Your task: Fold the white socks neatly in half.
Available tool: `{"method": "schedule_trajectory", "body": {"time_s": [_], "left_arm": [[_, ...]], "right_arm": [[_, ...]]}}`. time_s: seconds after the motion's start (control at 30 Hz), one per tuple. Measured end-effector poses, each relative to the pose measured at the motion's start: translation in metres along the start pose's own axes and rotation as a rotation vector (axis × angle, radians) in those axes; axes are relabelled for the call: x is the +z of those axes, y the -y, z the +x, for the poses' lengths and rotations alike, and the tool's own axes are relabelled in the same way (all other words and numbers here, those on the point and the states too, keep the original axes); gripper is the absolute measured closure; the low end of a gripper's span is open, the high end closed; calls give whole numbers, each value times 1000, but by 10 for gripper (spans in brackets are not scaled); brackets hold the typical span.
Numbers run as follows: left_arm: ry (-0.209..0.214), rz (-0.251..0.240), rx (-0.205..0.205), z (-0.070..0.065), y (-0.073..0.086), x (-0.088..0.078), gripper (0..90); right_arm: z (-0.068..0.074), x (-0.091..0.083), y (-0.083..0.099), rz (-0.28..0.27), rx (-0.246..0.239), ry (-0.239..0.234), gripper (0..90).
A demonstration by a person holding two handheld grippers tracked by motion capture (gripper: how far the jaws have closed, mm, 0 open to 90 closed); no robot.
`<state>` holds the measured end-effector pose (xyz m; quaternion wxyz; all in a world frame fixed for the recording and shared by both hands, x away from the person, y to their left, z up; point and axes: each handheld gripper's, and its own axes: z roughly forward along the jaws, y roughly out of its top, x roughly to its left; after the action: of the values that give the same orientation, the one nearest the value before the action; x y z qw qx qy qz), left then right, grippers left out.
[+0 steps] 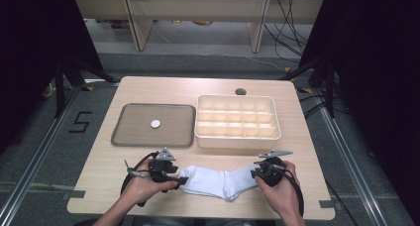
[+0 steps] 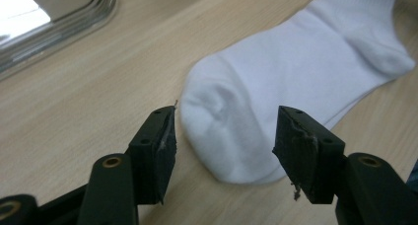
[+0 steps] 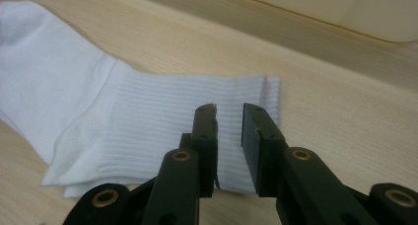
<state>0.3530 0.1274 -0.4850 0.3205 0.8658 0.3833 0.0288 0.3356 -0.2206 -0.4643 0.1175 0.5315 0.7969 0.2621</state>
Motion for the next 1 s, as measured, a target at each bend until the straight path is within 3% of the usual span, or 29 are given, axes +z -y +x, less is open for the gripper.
{"method": "schedule_trajectory", "body": {"time_s": [0.03,0.1,0.13,0.17,0.2,0.27,0.3,0.33,0.43,0.47,0.7,0.73,0.87,0.97,1.0], "left_arm": [[-3,56,38,1,-4,-1,405],[-8,62,26,-1,-7,-1,413],[-3,89,13,-3,-15,-2,413],[-3,89,13,-3,-15,-2,412],[-3,113,13,-3,-21,-1,412],[-8,118,13,-3,-24,0,413],[-15,139,-8,-2,-26,2,420],[-22,154,-17,0,-28,4,423],[-30,168,-48,1,-29,7,427],[-33,181,-64,3,-30,8,436],[-31,211,-114,5,-29,14,482],[-35,219,-128,4,-28,16,482],[-41,232,-98,2,-28,19,546],[-44,237,-77,1,-28,20,610],[-65,235,-48,-1,-28,20,630]], "right_arm": [[-1,-1,-1,-3,-6,-30,768],[0,-3,-2,6,6,-29,769],[0,-4,-3,5,7,-29,773],[0,-4,-3,5,7,-29,773],[-2,-6,-3,37,-5,-37,773],[-2,-6,-3,36,-1,-42,773],[-1,-5,-3,32,17,-96,770],[0,-4,-4,34,16,-67,769],[1,-3,-4,29,22,-89,767],[4,-4,-5,42,10,-35,765],[6,-5,-6,52,25,-48,756],[5,-4,-5,40,8,-43,755],[6,-4,-9,50,-6,-52,748],[9,-3,-10,49,13,-69,744],[10,-4,-10,52,5,-54,744]]}}
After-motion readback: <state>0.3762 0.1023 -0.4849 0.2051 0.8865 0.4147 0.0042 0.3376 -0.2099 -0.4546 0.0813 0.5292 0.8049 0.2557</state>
